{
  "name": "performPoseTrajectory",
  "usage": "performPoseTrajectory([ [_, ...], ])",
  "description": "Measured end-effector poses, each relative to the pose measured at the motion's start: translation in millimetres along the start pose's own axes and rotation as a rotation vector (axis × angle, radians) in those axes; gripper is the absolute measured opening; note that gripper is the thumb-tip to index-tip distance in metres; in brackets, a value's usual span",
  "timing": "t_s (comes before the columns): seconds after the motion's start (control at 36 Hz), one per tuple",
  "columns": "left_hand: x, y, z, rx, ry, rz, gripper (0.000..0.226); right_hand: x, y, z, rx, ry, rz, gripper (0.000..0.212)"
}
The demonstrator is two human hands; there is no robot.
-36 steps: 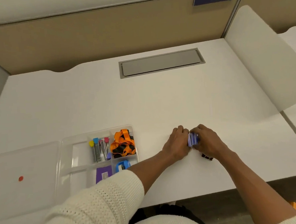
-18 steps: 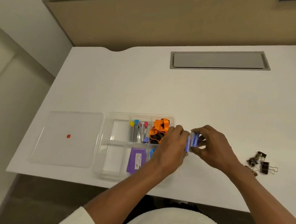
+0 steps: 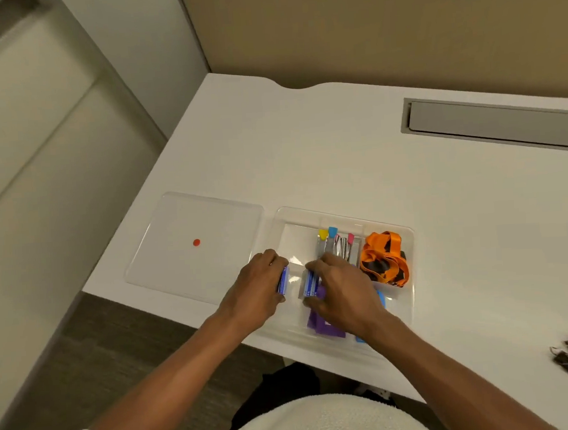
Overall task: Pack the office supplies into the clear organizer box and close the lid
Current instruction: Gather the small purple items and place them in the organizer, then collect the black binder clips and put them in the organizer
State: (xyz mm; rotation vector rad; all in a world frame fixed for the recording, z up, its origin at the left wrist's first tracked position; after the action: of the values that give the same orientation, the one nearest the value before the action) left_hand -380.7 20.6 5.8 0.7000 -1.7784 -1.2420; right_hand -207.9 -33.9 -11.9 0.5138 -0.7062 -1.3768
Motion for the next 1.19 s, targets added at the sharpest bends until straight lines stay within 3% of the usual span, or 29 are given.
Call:
performPoseTrajectory([
  [0.14,-4,-7,17,-0.029,-0.083,0.084,0.05,-12,-38,12,0.098,0.043,0.005,0.055],
  [0.33,-9,-17,23,-0.124,-0.169,0.159,0.051,-14,-68,12,0.271,-0.031,0.044,0.052],
  [0.5,-11,-20,22,-0.221,-0.212,0.168,0.047,-12,-70,3,0.111,-0.058,0.021,0.061],
  [0.58,-12,-19,20,-0.279,-0.223,0.179,0.058,-7,-58,2,0.01,-0.075,-0.009,0.057],
  [0.81,-28,21,-32,-0.386,-0.306,0.115,0.058,39,0,-17,-0.252,-0.17,-0.325,0.032],
  [0.94,-40,45,-94,-0.309,-0.388,0.072,0.059,79,39,-56,-0.269,-0.245,-0.535,0.024],
  [1.06,-45,50,-148,-0.325,-0.56,0.05,0.041,121,69,-95,-0.248,-0.357,-0.713,0.021],
  [1.19,-55,31,-212,-0.346,-0.779,0.037,0.051,172,100,-141,-0.177,-0.532,-0.829,0.031],
])
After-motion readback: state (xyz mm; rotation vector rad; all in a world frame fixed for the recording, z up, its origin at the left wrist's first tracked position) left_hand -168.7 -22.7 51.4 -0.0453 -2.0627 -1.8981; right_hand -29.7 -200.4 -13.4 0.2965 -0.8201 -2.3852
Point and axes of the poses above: each hand's wrist, its own x-axis away from the middle knuckle, its own y-axis out of the back of the hand, z = x × y, the point moved 1 cm from there along -x, towards the middle knuckle, and after that the axes turned 12 degrees about -x, right-handed, at the moved point
